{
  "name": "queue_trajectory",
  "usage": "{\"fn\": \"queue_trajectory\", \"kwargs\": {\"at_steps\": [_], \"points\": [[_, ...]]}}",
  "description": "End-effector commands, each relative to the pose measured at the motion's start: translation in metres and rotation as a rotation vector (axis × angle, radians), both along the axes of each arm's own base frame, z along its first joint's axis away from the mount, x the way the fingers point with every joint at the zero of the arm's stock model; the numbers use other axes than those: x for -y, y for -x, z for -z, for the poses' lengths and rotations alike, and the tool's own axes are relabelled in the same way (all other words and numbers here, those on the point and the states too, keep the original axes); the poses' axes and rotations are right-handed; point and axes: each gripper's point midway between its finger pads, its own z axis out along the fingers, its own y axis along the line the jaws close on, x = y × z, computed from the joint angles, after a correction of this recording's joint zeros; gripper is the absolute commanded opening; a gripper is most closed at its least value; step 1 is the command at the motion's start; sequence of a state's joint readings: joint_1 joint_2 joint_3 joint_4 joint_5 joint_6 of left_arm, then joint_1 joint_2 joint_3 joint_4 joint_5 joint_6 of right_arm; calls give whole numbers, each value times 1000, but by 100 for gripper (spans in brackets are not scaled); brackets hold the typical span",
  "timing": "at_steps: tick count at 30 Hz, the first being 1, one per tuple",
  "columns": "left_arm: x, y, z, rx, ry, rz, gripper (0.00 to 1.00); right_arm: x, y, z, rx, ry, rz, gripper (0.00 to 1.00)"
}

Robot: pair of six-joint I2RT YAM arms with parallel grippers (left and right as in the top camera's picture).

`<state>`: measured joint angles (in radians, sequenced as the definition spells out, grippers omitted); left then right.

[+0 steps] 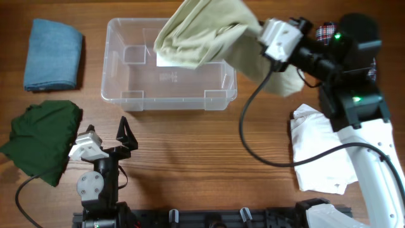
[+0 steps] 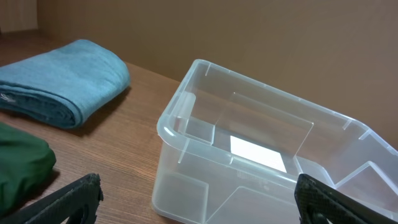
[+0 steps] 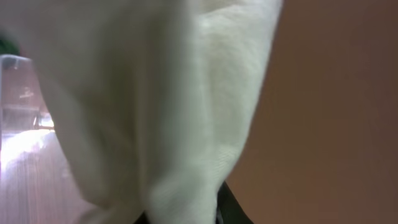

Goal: Pack container
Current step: 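Lift the cream cloth with the right gripper and carry it over the bin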

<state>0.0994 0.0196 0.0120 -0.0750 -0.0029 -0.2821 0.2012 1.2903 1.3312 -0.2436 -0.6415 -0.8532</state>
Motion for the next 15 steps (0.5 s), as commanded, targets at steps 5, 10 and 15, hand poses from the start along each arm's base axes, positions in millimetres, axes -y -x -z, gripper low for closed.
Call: {"fn": "queue_trajectory", "kwargs": {"at_steps": [5, 10, 15], "points": [[-1, 0, 1, 2, -17, -4, 100, -67, -14, -8, 145, 13, -21, 4], [-1, 0, 1, 2, -17, -4, 100, -125, -27, 13, 179, 10, 0, 4], [-1, 0, 1, 2, -17, -4, 100, -162, -51, 61, 227, 128, 94, 4]]}}
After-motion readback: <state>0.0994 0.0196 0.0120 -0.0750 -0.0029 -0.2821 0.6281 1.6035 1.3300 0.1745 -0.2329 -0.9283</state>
